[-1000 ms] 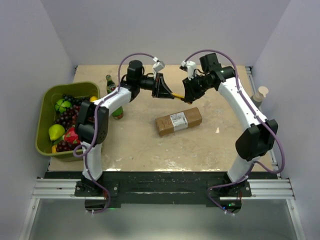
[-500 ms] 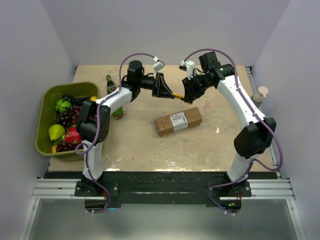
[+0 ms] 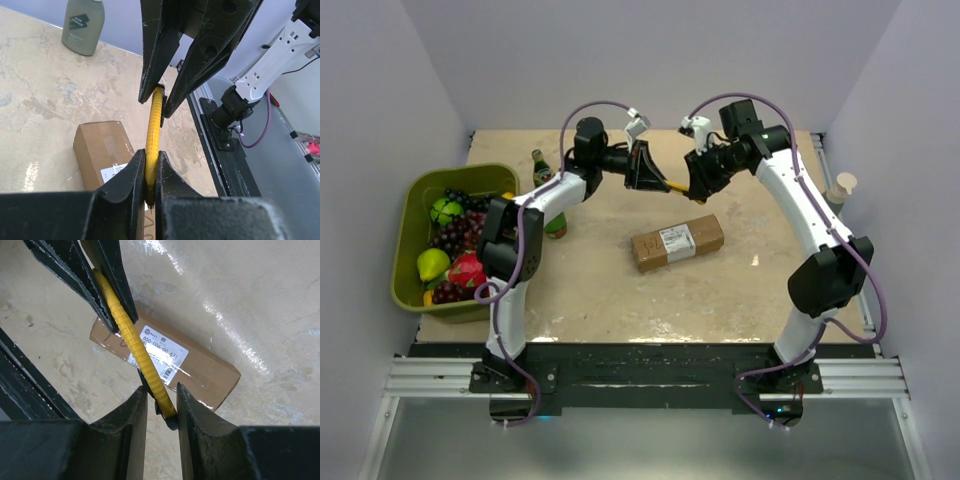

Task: Unpack the express box
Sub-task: Pick up the knife from the center of the board.

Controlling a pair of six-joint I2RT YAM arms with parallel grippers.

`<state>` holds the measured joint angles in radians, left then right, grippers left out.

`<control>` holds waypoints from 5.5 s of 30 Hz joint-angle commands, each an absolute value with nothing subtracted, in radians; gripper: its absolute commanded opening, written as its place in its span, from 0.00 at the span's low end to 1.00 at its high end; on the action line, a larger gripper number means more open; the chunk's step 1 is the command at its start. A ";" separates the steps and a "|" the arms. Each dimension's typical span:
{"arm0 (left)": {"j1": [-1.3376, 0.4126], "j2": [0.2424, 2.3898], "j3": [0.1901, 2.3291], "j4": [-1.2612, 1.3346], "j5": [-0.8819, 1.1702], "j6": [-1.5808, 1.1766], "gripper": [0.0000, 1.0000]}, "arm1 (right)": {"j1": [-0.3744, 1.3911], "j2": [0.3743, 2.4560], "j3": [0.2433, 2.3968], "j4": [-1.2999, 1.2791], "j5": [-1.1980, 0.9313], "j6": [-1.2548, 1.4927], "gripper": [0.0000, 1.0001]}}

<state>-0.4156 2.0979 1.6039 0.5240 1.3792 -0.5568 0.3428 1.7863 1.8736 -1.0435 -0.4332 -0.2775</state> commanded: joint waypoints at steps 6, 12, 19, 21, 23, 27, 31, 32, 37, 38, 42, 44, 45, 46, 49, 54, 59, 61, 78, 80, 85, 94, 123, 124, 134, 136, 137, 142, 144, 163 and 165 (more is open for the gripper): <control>-0.603 2.056 1.689 0.640 1.477 -0.637 0.00 | 0.468 1.867 1.902 -0.637 -0.542 -0.206 0.27; -0.617 2.074 1.721 0.629 1.482 -0.632 0.00 | 0.476 1.893 1.953 -0.637 -0.523 -0.209 0.27; -0.601 2.068 1.704 0.620 1.473 -0.632 0.00 | 0.474 1.859 1.940 -0.653 -0.532 -0.236 0.29; -0.580 2.065 1.681 0.623 1.471 -0.643 0.00 | 0.465 1.836 1.942 -0.698 -0.584 -0.288 0.34; -0.549 2.057 1.664 0.634 1.479 -0.655 0.00 | 0.436 1.786 1.934 -0.768 -0.694 -0.340 0.44; -0.503 2.037 1.609 0.705 1.502 -0.712 0.00 | 0.328 1.669 1.823 -0.850 -0.865 -0.469 0.74; -0.486 2.016 1.582 0.750 1.522 -0.742 0.00 | 0.304 1.603 1.758 -0.903 -0.790 -0.538 0.75; -0.486 2.007 1.572 0.753 1.517 -0.747 0.00 | 0.302 1.600 1.756 -0.917 -0.775 -0.548 0.75; -0.488 1.970 1.514 0.761 1.485 -0.739 0.00 | 0.302 1.575 1.807 -1.064 -0.727 -0.693 0.75; -0.489 1.956 1.506 0.759 1.479 -0.730 0.00 | 0.304 1.568 1.813 -1.131 -0.709 -0.728 0.75; -0.489 1.919 1.526 0.336 1.399 -0.504 0.00 | 0.302 1.534 1.789 -1.238 -0.683 -0.834 0.75; -0.503 1.924 1.642 -0.127 1.219 0.038 0.00 | 0.293 1.516 1.769 -1.265 -0.690 -0.842 0.75; -0.512 1.928 1.701 -0.231 1.204 0.139 0.00 | 0.291 1.505 1.757 -1.264 -0.696 -0.844 0.75; -0.512 1.930 1.703 -0.276 1.209 0.159 0.00 | 0.291 1.491 1.744 -1.258 -0.698 -0.844 0.75; -0.502 1.914 1.648 -0.192 1.215 0.098 0.00 | 0.288 1.479 1.707 -1.264 -0.667 -0.877 0.74; -0.499 1.890 1.634 -0.261 1.239 0.169 0.00 | 0.244 1.459 1.655 -1.230 -0.640 -0.904 0.73; -0.497 1.867 1.617 -0.296 1.267 0.193 0.00 | 0.207 1.489 1.643 -1.236 -0.653 -0.939 0.71; -0.497 1.861 1.618 -0.307 1.279 0.207 0.00 | 0.206 1.490 1.626 -1.221 -0.653 -0.940 0.70; -0.509 1.853 1.628 -0.266 1.246 0.163 0.00 | 0.227 1.517 1.589 -1.039 -0.601 -0.790 0.68; -0.511 1.855 1.626 -0.253 1.250 0.143 0.00 | 0.241 1.511 1.568 -1.006 -0.565 -0.767 0.67; -0.512 1.864 1.628 -0.204 1.267 0.094 0.00 | 0.255 1.516 1.559 -0.991 -0.526 -0.744 0.66; -0.515 1.879 1.628 -0.160 1.299 0.055 0.00 | 0.256 1.508 1.529 -0.893 -0.482 -0.640 0.64; -0.551 1.913 1.732 -0.359 1.269 0.273 0.00 | 0.339 1.655 1.698 -0.864 -0.502 -0.589 0.61; -0.548 1.911 1.732 -0.359 1.263 0.268 0.00 | 0.337 1.652 1.691 -0.873 -0.485 -0.600 0.61; -0.532 1.890 1.674 -0.284 1.163 0.175 0.00 | 0.273 1.484 1.599 -0.861 -0.623 -0.596 0.78; -0.532 1.890 1.658 -0.256 1.163 0.124 0.00 | 0.275 1.416 1.533 -0.737 -0.617 -0.487 0.84; -0.532 1.888 1.651 -0.224 1.163 0.105 0.00 | 0.275 1.405 1.519 -0.707 -0.614 -0.459 0.85; -0.529 1.887 1.608 -0.129 1.175 -0.037 0.00 | 0.275 1.419 1.503 -0.687 -0.615 -0.385 0.84; -0.526 1.888 1.602 -0.112 1.175 -0.055 0.00 | 0.276 1.425 1.499 -0.687 -0.606 -0.380 0.84; -0.514 1.887 1.566 -0.015 1.186 -0.155 0.00 | 0.296 1.437 1.482 -0.732 -0.436 -0.414 0.82; -0.514 1.887 1.563 -0.015 1.189 -0.166 0.00 | 0.295 1.439 1.480 -0.738 -0.430 -0.416 0.82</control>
<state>-0.5213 1.9167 1.5723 -0.0658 1.1618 -0.1249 0.2939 1.4700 1.4853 -0.7441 -0.4774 -0.4194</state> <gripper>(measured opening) 0.103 0.821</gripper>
